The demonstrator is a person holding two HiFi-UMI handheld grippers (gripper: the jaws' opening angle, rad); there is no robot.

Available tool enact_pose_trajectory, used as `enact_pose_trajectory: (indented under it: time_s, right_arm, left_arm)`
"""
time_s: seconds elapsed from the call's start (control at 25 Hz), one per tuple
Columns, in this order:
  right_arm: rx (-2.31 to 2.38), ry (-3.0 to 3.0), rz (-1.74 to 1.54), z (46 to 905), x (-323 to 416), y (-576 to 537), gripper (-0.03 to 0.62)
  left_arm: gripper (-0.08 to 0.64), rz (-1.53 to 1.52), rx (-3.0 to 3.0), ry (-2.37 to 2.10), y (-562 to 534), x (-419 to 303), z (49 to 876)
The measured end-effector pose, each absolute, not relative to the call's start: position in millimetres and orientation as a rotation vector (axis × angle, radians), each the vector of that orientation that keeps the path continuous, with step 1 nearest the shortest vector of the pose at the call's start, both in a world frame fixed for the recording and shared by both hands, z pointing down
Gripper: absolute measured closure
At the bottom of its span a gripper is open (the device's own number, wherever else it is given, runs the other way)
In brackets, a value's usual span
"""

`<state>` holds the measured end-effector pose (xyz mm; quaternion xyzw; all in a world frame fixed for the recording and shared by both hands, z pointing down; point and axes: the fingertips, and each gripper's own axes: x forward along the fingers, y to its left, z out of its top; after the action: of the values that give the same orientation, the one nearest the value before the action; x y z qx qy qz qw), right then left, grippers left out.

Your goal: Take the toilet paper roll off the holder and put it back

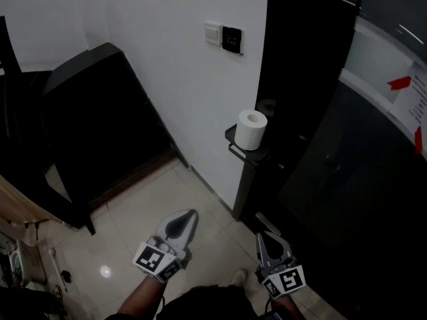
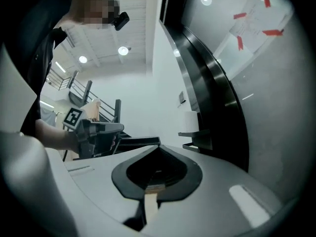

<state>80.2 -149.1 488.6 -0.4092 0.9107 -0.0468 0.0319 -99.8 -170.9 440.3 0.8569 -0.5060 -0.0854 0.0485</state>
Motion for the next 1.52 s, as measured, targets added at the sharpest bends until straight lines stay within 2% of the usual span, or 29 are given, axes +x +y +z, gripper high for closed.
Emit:
enact_pose_trajectory:
  time_s: [0.16, 0.56, 1.2, 1.52]
  right_arm:
    - [-1.312, 2.780, -0.085, 476.2, 34.4, -97.0, 0.578]
    - [-1.531, 2.675, -0.142, 482.9, -15.6, 18.6, 0.578]
    - [-1.645, 2.571, -0.080, 454.6, 76.0, 54.6, 0.578]
    - [-1.605, 2.607, -0.075, 456.8, 84.3, 60.1, 0.578]
  left_arm:
    - [0.558, -0.259, 2.644, -1.469, -131.7, -140.6, 437.0]
    - [0.558, -0.256, 2.700, -1.329, -48.6, -195.8, 438.6]
    - [0.558, -0.261, 2.617, -1.522, 6.0, -178.7, 447.9]
    - [0.558, -0.245, 2.601, -1.556, 13.7, -167.5, 452.6]
